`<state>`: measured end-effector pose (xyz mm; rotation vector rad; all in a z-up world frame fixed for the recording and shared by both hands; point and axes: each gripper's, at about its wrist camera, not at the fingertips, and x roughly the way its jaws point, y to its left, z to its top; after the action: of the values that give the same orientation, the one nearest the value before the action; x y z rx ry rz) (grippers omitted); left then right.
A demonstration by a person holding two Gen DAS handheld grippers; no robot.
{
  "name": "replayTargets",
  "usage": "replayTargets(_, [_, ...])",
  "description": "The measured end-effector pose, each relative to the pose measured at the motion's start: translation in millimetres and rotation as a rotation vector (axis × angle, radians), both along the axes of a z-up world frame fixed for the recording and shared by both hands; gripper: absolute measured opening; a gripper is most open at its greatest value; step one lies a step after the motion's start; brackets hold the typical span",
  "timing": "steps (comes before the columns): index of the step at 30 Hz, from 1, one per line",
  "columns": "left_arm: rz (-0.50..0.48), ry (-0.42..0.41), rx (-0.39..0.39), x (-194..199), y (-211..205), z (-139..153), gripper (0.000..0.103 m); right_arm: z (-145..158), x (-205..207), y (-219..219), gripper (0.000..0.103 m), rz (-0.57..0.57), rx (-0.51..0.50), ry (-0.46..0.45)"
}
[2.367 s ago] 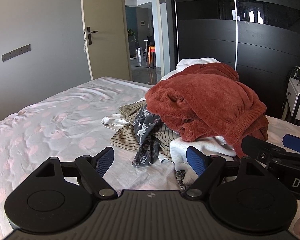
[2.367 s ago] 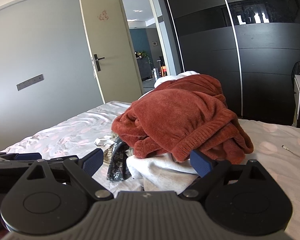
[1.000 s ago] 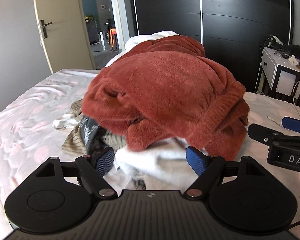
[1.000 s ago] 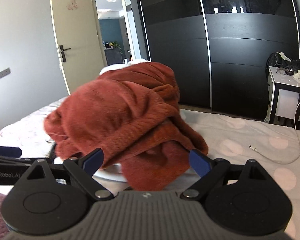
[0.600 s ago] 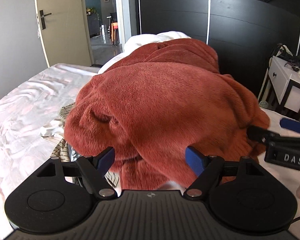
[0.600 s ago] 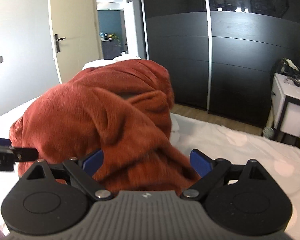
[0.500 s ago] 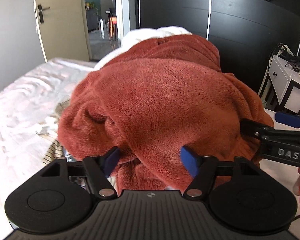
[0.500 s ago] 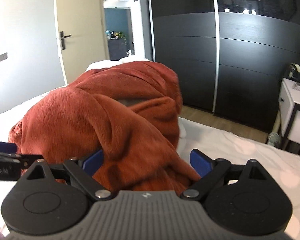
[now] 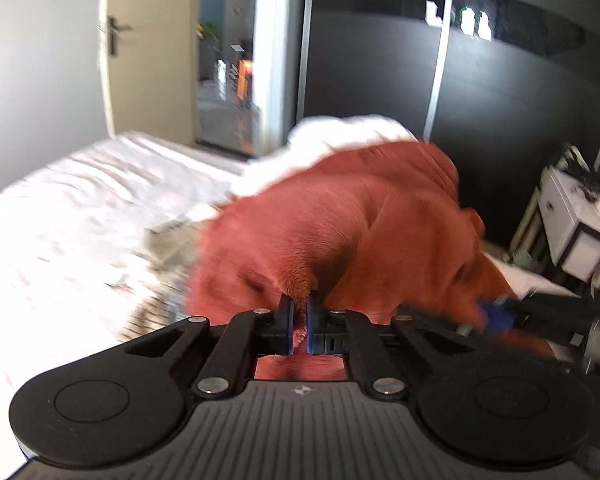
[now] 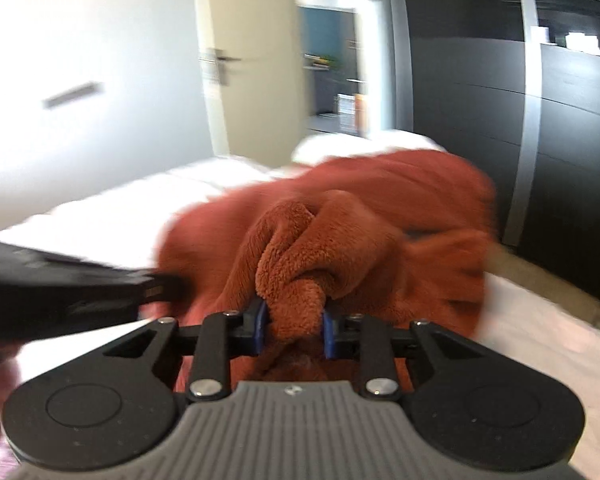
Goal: Fold clothes
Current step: 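Grasp the rust-red fleece trousers with both grippers and lift them, then carry the trousers onto the open bed and lay them down, opening both grippers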
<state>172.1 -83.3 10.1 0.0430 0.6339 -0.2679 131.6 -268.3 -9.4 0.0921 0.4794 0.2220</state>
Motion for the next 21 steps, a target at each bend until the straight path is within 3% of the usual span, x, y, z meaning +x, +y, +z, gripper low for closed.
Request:
replayTargets(5, [0.151,-0.100,0.046,-32.0,70.3,38.9,0.003,27.9,-9.7,92.3,0.027,0.244,0.032,-0.089])
replayTargets(12, [0.398,-0.171,0.048,-83.9,193.4,79.1,0.002,67.4,-28.6,215.3,0.027,0.460,0.103,-0.137])
replayTargets(17, [0.551,-0.256,0.102,-126.0,258.4,107.2,0.002,94.8,-56.6,309.6,0.026,0.627,0.129,-0.187])
replayTargets(21, [0.679,-0.264,0.129,-158.6,315.2,121.5,0.002,110.8,-79.3,384.4,0.026,0.760,0.158,-0.192])
